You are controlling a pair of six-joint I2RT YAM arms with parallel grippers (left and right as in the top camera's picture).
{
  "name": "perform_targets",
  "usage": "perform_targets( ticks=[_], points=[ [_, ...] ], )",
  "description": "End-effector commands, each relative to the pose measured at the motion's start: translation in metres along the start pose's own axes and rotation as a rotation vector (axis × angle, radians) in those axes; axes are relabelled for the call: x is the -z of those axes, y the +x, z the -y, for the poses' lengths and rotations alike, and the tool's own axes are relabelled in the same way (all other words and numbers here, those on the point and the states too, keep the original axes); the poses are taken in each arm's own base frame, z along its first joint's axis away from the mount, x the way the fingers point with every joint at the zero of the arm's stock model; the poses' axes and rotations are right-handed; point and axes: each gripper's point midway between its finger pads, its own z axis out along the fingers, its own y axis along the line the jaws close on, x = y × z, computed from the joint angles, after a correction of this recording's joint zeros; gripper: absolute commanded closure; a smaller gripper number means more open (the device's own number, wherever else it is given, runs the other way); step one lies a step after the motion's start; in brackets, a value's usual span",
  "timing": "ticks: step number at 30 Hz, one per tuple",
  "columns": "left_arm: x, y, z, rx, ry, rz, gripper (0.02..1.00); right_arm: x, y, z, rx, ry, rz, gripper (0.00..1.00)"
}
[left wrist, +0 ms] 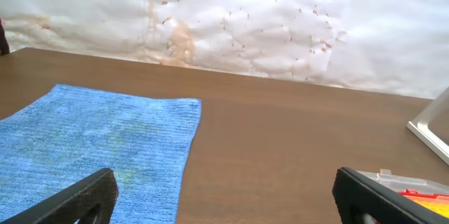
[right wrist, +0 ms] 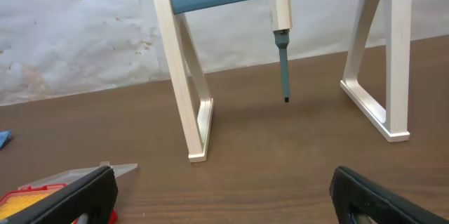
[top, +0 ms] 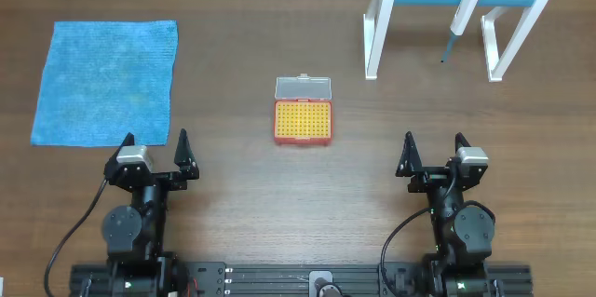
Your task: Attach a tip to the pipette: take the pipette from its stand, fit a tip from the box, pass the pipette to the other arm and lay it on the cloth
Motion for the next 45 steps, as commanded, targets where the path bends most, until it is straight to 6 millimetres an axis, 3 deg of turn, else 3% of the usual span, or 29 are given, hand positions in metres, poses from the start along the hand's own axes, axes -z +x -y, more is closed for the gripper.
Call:
perform_targets(
  ticks=[1,32,36,41,45],
  points=[
    [0.0,0.003,0.001,-0.001,0.007,-0.011,0.023,0.0,0.001,0.0,-0.017,0.003,0.001,0.025],
    [0.0,0.003,0.001,-0.001,0.007,-0.011,0.023,0.0,0.001,0.001,-0.012,0.004,0.0,0.025],
    [0.0,0.003,0.001,-0.001,0.007,-0.011,0.023,0.0,0.001,0.006,0.119,0.035,-0.001,0.025],
    [0.0,0.003,0.001,-0.001,0.007,-0.011,0.023,-0.002,0.01,0.01,0.128,0.054,-0.041,0.025],
    [0.0,0.003,0.001,-0.001,0.007,-0.011,0.023,-0.005,0.018,0.014,0.23,0.067,-0.084,0.025]
  ],
)
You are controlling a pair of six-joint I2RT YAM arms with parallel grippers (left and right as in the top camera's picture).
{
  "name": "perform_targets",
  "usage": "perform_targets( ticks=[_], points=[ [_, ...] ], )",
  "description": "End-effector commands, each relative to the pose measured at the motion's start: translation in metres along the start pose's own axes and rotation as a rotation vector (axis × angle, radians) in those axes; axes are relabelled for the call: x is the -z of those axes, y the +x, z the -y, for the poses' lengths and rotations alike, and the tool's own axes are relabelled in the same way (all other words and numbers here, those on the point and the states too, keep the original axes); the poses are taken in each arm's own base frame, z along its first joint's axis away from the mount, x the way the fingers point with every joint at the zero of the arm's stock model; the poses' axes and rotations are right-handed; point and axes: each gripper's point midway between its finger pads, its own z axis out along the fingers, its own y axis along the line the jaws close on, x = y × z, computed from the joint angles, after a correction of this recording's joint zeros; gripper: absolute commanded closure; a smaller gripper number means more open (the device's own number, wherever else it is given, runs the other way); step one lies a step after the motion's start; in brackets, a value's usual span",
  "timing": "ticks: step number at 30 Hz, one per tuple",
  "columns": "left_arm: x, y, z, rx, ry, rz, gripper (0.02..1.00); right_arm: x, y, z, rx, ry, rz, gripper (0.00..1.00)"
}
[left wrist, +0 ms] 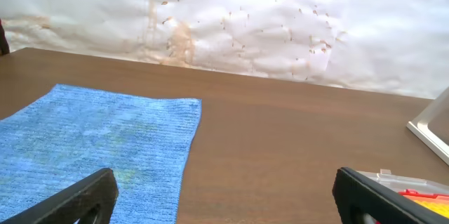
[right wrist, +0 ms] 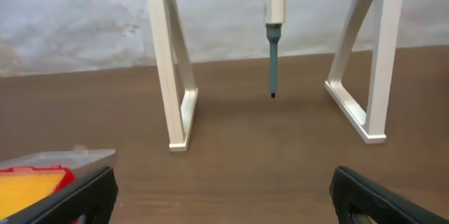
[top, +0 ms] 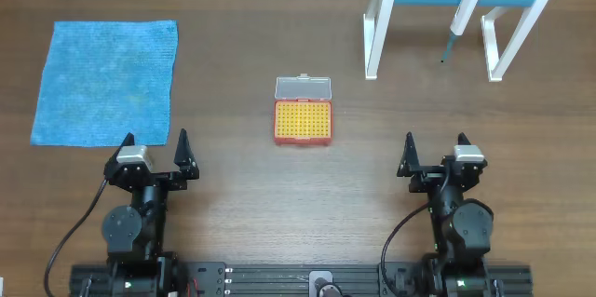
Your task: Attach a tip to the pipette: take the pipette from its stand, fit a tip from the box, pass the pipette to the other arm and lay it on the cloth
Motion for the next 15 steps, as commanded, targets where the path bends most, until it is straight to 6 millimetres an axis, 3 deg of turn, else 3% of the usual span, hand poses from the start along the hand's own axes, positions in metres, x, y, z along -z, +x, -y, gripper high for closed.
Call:
perform_targets(
  ticks=[1,5,8,10,15],
  points=[
    [0.0,0.003,0.001,-0.001,0.007,-0.011,0.023,-0.004,0.007,0.005,0.146,0.028,-0.032,0.025],
    [0.0,0.003,0.001,-0.001,0.007,-0.011,0.023,-0.006,-0.022,0.006,0.168,0.05,0.082,0.025],
    [0.0,0.003,0.001,-0.001,0.007,-0.011,0.023,-0.011,-0.029,0.024,0.168,0.161,0.099,0.025],
    [0.0,0.003,0.001,-0.001,0.007,-0.011,0.023,-0.018,-0.035,0.025,0.166,0.169,0.11,0.025],
    [0.0,0.003,0.001,-0.001,0.007,-0.011,0.023,-0.054,-0.055,0.022,0.168,0.169,0.095,0.025]
  ],
)
